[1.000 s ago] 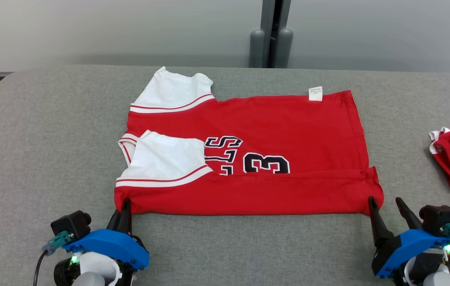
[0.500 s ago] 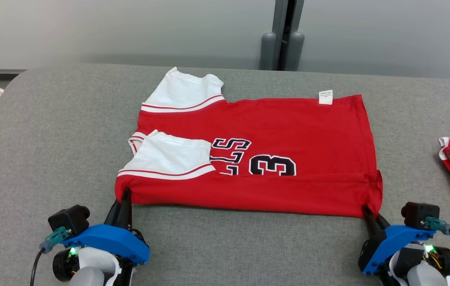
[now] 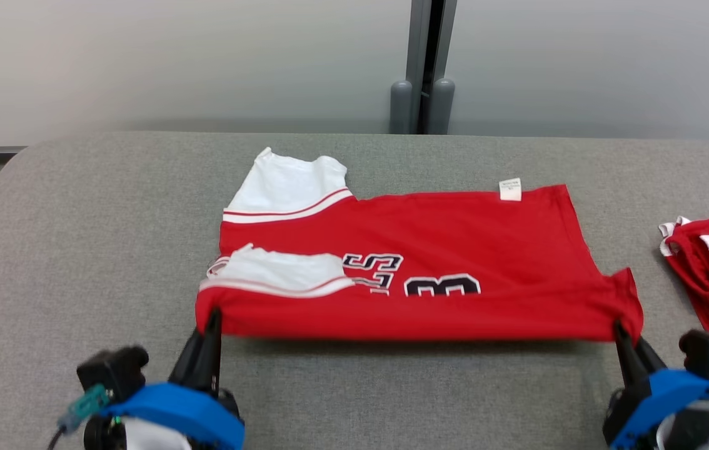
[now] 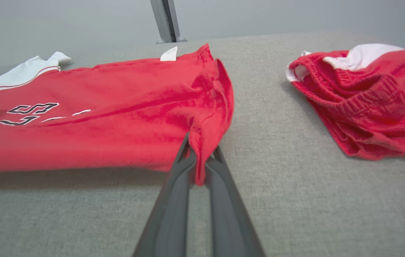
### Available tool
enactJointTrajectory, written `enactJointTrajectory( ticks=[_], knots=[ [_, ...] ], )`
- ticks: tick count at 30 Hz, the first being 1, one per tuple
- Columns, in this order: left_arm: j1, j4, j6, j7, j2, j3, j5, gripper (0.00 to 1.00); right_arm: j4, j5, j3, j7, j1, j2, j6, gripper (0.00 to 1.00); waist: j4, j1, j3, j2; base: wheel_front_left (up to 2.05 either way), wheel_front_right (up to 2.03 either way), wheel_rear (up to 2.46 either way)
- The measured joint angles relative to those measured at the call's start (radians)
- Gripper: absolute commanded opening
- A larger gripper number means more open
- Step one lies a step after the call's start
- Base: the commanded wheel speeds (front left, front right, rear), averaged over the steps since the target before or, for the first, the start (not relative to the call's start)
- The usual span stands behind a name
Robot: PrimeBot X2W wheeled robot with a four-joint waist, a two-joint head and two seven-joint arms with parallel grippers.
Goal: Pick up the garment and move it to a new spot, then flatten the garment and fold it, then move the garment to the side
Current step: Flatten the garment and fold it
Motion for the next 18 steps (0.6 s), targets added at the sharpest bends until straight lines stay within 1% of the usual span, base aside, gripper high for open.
enactJointTrajectory(
  ticks=[5, 8, 12, 14, 16, 18],
  knots=[
    [0.168, -0.135, 0.038, 0.079, 0.027, -0.019, -0.001, 0.00, -0.174, 0.025, 0.002, 0.092, 0.175, 0.001, 0.000, 0.00, -0.011, 0.0000, 0.004, 0.0000, 0.00, 0.00, 0.00],
    [0.261, -0.208, 0.059, 0.124, 0.047, -0.020, -0.016, 0.00, -0.239, 0.050, -0.008, 0.121, 0.267, 0.000, 0.000, 0.00, -0.015, 0.0000, 0.007, 0.0000, 0.00, 0.00, 0.00],
    [0.332, -0.260, 0.088, 0.169, 0.074, 0.000, -0.033, 0.00, -0.259, 0.083, -0.008, 0.140, 0.340, 0.000, 0.000, 0.00, -0.019, 0.0000, 0.003, 0.0000, 0.00, 0.00, 0.00],
    [0.348, -0.257, 0.100, 0.185, 0.097, -0.002, -0.011, 0.00, -0.249, 0.084, -0.004, 0.139, 0.344, 0.000, 0.000, 0.00, -0.024, 0.0000, -0.001, 0.0000, 0.00, 0.00, 0.00],
    [0.354, -0.244, 0.105, 0.206, 0.106, -0.010, -0.002, 0.00, -0.227, 0.089, 0.002, 0.132, 0.343, 0.001, 0.000, 0.00, -0.028, -0.0001, -0.007, 0.0000, 0.00, 0.00, 0.00],
    [0.362, -0.235, 0.105, 0.217, 0.102, -0.023, -0.008, 0.00, -0.203, 0.097, 0.004, 0.125, 0.340, 0.000, 0.000, 0.41, -0.031, -0.0001, -0.014, 0.0000, 0.00, 0.00, 0.00]
  ],
)
